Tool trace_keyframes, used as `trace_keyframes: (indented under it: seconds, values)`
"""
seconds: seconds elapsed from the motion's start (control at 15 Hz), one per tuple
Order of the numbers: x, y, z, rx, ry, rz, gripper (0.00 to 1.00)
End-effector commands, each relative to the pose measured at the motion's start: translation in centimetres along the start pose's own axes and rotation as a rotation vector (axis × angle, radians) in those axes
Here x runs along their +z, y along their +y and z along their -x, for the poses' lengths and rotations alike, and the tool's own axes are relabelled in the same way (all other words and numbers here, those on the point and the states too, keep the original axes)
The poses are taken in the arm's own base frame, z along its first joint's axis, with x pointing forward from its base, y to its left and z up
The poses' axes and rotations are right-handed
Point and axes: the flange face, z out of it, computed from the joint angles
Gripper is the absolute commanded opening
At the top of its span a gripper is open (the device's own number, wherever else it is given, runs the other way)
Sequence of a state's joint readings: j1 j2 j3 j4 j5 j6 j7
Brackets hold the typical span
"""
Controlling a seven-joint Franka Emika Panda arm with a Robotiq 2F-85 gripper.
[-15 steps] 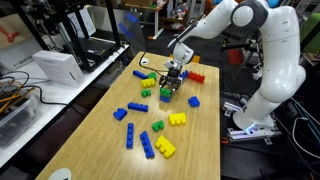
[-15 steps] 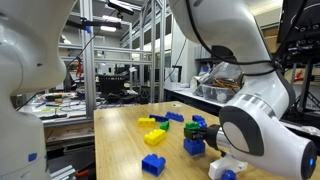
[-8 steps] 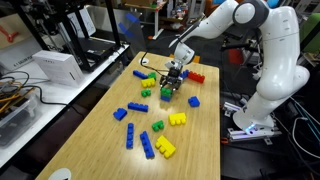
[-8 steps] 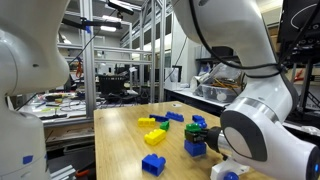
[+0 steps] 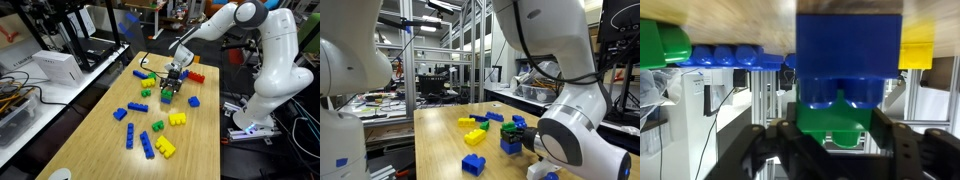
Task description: Pick up the green block from the table and put it on the blue block
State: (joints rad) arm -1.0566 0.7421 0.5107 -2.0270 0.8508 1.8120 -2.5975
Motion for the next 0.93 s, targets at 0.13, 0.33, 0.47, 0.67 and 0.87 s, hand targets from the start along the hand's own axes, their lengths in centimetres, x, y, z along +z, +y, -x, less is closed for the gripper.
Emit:
trace_keyframes:
  seconds: [0.13, 0.33, 0.47, 0.67, 0.87]
  values:
    - [0.56, 0.26, 0.56, -0.056, -0.041, -0.02, 0.45]
    - [0.8, 0.33, 0.42, -0.079, -0.058, -0.038, 0.45]
    - [0.99, 0.34, 0.36, -0.09, -0.066, -0.05, 0.45]
    - [1.17, 0.19, 0.51, -0.095, -0.065, -0.062, 0.45]
    - [1.23, -0.04, 0.67, -0.086, -0.051, -0.062, 0.93]
